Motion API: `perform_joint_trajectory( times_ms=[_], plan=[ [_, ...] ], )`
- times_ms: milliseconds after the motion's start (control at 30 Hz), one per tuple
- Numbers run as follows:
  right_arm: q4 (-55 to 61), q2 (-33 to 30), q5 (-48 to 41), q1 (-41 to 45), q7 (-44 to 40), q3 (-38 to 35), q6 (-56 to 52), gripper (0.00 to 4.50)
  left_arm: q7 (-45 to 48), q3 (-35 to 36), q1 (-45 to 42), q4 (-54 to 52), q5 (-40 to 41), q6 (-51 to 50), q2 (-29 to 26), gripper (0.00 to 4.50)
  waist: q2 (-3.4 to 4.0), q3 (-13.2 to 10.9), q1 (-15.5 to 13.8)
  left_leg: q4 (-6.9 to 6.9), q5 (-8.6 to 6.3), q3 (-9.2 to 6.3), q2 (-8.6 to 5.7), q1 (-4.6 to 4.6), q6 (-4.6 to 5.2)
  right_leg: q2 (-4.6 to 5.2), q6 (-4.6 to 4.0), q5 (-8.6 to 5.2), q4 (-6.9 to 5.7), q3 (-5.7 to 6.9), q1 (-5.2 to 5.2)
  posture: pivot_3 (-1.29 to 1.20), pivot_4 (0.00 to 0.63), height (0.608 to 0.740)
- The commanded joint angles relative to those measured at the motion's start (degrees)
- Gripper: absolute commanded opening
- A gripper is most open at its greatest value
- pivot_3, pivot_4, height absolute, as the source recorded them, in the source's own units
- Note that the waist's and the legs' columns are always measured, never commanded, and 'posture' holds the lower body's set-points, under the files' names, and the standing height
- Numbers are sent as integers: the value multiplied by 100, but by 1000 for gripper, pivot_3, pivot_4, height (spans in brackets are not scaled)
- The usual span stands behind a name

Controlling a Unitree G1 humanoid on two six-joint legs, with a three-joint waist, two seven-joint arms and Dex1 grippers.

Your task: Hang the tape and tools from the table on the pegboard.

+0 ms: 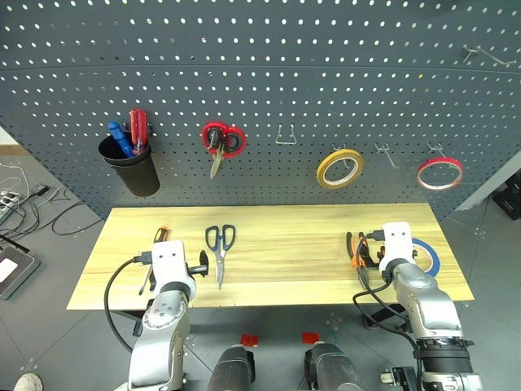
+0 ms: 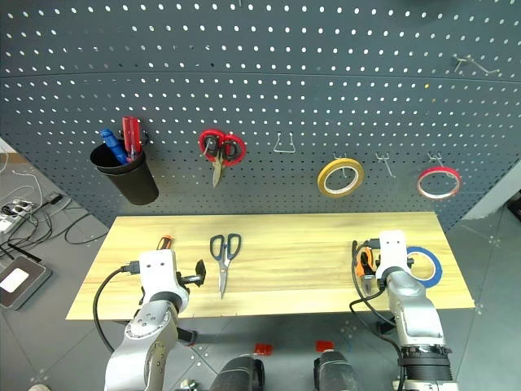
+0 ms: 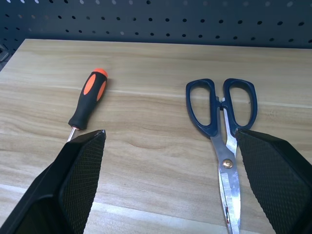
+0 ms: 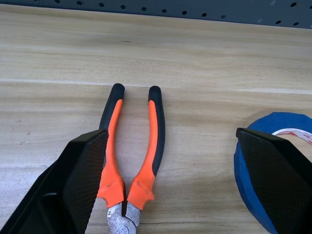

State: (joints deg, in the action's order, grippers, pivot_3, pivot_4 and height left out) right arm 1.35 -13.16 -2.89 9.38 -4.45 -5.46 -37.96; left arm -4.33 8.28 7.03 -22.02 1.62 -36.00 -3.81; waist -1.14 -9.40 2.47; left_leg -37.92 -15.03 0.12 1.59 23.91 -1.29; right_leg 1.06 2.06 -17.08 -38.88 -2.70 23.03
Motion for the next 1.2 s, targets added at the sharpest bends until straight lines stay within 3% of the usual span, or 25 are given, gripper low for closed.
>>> perform_joint_trajectory(
  times_ms=[33, 467, 667, 867, 1200],
  plan=[
    [87, -28, 3, 49, -36, -18, 69, 4500, -48, 80, 74, -258, -46, 66, -3, 4484, 0, 0, -2, 0, 0, 0, 0, 0, 0, 0, 0, 0, 0, 0, 0, -85, 197, 740],
    [278, -292, 41, -44, -270, -10, -10, 4500, 106, -45, 159, -371, -66, 44, -149, 4484, 0, -4, -7, 0, 0, 0, -1, 1, 0, 1, 0, 0, 0, 0, 1, -96, 201, 740],
    [888, -1034, -100, -381, -956, -1, -372, 4500, 1412, -212, -197, -369, 585, 157, -869, 4484, -2, -89, 6, -1, 0, -1, -1, 0, 0, 0, -1, -1, -1, 1, 1, -124, 232, 740],
    [570, -1717, -235, -43, -1574, -92, -529, 4500, 2974, -937, -1213, -3, 1022, 312, -1626, 4484, 2, -310, 76, -5, 1, -2, -5, -2, 0, 0, -1, 0, -8, 4, -2, -162, 283, 740],
    [48, -2403, -463, 468, -2430, -11, -952, 4500, 4958, -1939, -3088, 1647, 1230, 1188, -1776, 4484, -3, -753, 250, -16, 3, -1, -3, 4, 1, 1, 0, 1, -13, 3, 0, -210, 376, 740]
  ],
)
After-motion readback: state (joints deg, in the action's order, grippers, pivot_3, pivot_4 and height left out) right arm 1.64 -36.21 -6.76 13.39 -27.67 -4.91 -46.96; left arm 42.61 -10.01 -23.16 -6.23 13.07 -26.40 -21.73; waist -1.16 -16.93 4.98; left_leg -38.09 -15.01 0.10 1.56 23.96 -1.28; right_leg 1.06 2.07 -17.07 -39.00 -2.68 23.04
